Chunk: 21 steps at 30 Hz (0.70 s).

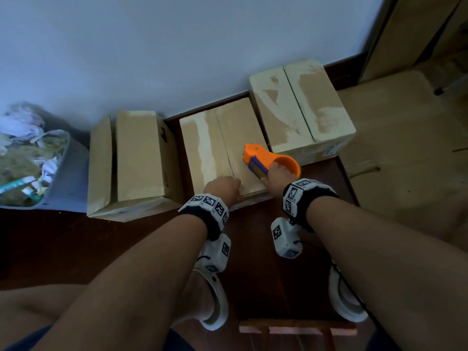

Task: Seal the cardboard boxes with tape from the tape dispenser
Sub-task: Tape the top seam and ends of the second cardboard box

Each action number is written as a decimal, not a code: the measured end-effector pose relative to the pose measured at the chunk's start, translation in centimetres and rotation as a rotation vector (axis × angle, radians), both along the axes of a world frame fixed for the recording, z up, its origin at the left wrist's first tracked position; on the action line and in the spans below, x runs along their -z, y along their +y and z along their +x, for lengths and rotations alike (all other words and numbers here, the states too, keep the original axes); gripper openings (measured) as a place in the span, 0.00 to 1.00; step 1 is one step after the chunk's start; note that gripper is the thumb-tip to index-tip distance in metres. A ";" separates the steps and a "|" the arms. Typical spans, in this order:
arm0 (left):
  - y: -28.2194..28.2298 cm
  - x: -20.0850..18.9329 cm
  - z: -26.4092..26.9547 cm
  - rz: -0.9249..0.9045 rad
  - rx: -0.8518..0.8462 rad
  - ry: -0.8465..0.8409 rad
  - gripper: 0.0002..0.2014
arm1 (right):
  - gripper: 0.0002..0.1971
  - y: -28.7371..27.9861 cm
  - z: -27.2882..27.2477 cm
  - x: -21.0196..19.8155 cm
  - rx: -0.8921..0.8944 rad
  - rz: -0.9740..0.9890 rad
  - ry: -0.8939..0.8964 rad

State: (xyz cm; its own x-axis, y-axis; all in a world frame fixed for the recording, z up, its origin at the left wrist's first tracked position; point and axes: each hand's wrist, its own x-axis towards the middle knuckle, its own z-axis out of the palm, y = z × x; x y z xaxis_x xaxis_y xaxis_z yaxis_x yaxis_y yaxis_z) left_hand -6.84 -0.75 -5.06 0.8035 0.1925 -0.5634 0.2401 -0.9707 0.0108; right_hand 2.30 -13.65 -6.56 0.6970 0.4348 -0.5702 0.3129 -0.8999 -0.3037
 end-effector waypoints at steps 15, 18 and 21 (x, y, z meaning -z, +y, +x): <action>1.2 2.7 1.7 -0.039 0.216 0.186 0.17 | 0.24 -0.5 0.5 0.4 -0.010 0.047 0.063; 1.2 2.7 1.5 -0.096 0.085 0.128 0.20 | 0.20 -1.3 1.1 -1.2 -0.020 0.053 0.127; 1.3 1.8 1.2 -0.216 -0.082 0.088 0.19 | 0.15 -2.1 2.0 -3.2 -0.042 0.040 0.075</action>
